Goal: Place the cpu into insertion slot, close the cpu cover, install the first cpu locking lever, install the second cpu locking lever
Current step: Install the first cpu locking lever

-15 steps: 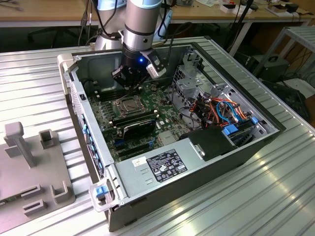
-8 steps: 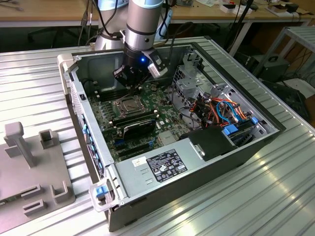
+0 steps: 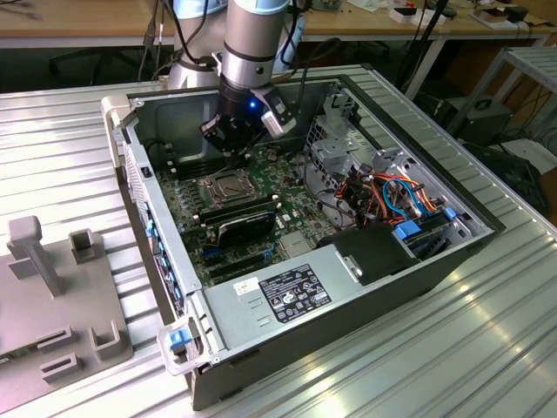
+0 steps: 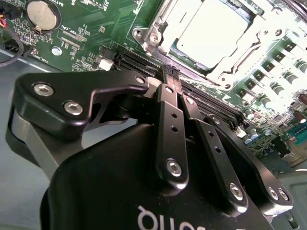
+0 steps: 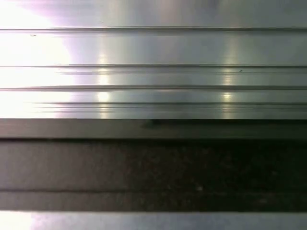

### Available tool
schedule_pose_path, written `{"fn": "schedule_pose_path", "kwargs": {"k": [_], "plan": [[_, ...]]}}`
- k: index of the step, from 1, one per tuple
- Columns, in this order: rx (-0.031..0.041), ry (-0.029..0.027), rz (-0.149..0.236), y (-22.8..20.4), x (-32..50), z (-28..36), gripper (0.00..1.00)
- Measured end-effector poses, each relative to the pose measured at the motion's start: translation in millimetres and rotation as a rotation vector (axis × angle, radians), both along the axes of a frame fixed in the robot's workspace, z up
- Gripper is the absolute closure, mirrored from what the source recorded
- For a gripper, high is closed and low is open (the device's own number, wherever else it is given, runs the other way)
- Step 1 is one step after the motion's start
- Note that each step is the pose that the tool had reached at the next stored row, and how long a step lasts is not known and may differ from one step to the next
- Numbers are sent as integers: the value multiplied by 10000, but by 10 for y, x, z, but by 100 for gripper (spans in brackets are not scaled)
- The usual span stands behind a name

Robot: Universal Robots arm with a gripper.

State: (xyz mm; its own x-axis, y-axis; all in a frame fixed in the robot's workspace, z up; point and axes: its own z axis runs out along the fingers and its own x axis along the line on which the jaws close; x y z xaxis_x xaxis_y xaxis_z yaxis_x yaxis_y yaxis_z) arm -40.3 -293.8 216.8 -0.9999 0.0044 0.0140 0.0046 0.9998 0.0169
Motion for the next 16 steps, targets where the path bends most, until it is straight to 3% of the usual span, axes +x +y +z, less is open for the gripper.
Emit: {"fn": "schedule_pose_path", "kwargs": {"k": [11, 16], "plan": [[18, -1, 3, -29, 25, -46, 89], [17, 0, 3, -33, 26, -95, 89]]}}
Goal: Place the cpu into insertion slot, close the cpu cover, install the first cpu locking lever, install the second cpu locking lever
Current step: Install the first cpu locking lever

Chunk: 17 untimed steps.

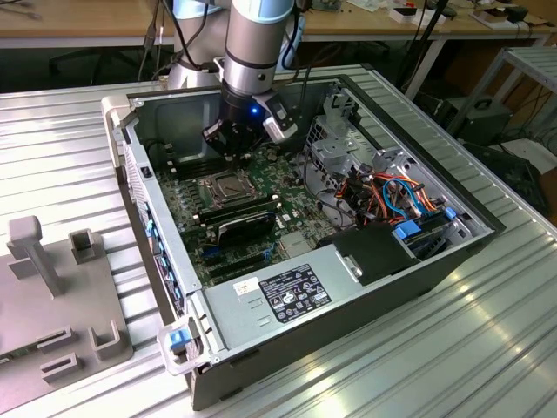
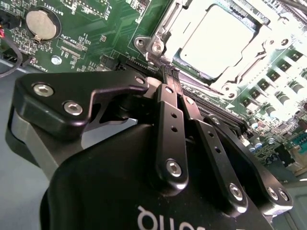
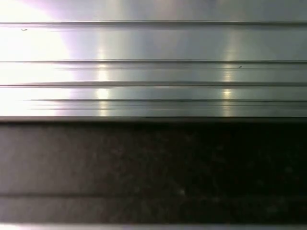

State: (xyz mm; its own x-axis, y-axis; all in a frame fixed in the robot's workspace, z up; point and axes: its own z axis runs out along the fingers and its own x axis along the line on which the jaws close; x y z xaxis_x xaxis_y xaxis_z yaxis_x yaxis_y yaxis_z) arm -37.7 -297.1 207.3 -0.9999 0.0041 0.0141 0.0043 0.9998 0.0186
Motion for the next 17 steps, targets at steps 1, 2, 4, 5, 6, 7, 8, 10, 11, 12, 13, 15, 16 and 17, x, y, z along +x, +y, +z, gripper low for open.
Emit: {"fn": "schedule_pose_path", "kwargs": {"k": [1, 2, 4, 5, 6, 7, 8, 10, 11, 12, 13, 15, 16, 17], "plan": [[0, 1, 1, 0, 1, -9, 89], [0, 0, 0, 0, 2, -19, 89], [-8, 6, -1, -1, 2, -34, 89], [-9, 6, 0, -2, 2, -40, 89], [-8, 6, 0, -2, 2, -46, 89], [-3, 3, 0, -4, 2, -51, 89], [-3, 2, 0, -4, 2, -51, 89], [-3, 2, -1, -3, 3, -51, 89], [0, 0, 0, -3, 3, -48, 89], [9, -3, 3, -2, 4, -43, 89], [14, -8, 4, 1, 5, -36, 89], [2, -4, 6, 1, 4, -17, 89], [3, -2, 6, 2, 3, -13, 89], [2, -1, 5, 3, 3, -7, 89]]}}
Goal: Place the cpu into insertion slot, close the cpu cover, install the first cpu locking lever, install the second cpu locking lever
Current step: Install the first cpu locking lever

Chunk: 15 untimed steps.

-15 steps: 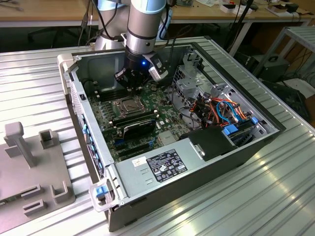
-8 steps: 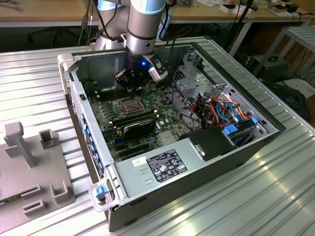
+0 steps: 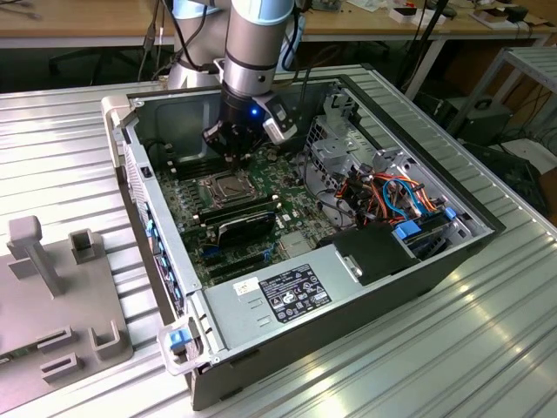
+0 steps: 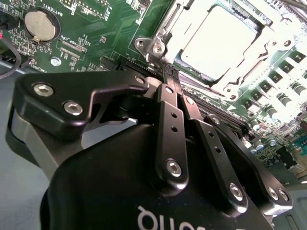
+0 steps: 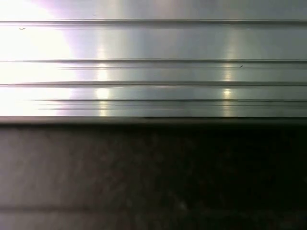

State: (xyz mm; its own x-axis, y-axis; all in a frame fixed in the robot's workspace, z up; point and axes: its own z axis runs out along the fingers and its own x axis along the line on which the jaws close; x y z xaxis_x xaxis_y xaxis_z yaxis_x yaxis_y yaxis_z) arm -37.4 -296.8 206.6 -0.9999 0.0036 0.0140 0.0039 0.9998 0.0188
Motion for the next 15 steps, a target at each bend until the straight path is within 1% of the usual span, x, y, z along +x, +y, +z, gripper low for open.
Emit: {"fn": "schedule_pose_path", "kwargs": {"k": [5, 9, 12, 14, 15], "plan": [[0, -1, 1, -2, 0, 9, 89], [3, 2, 0, -49, 0, 9, 89], [2, 0, -1, -51, -1, 6, 89], [4, 1, 0, -51, 0, -3, 89], [-3, 9, 0, -52, 7, -43, 89]]}}
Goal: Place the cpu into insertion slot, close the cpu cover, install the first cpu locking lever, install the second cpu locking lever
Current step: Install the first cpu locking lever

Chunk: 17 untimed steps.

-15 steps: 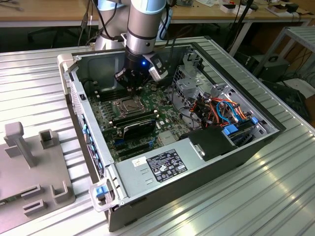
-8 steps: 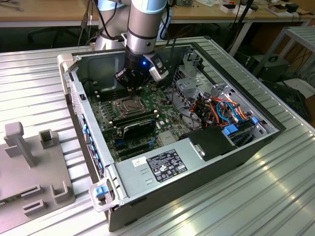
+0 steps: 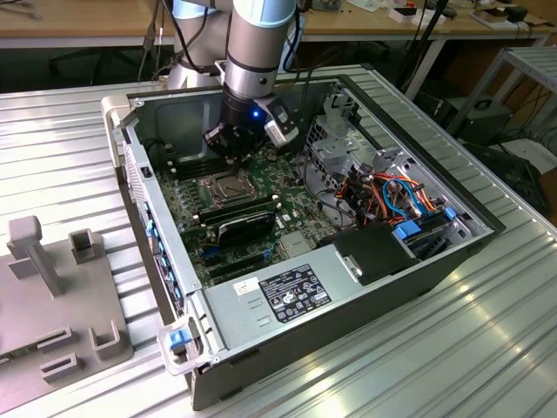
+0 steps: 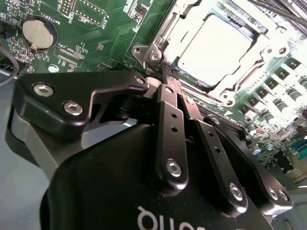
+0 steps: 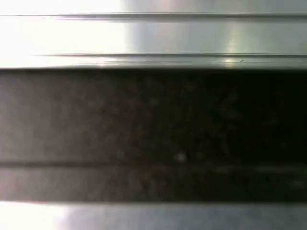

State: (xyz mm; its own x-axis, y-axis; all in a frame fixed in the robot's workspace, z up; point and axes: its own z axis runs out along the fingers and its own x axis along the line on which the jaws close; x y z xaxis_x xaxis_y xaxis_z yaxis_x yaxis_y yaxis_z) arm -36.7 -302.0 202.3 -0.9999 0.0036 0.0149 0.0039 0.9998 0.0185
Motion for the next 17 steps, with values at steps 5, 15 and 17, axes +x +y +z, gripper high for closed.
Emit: {"fn": "schedule_pose_path", "kwargs": {"k": [5, 15, 17], "plan": [[61, 0, 22, 52, 2, -21, 89], [69, -1, 25, 66, 3, 117, 89], [69, -1, 25, 66, 3, 135, 89]]}}
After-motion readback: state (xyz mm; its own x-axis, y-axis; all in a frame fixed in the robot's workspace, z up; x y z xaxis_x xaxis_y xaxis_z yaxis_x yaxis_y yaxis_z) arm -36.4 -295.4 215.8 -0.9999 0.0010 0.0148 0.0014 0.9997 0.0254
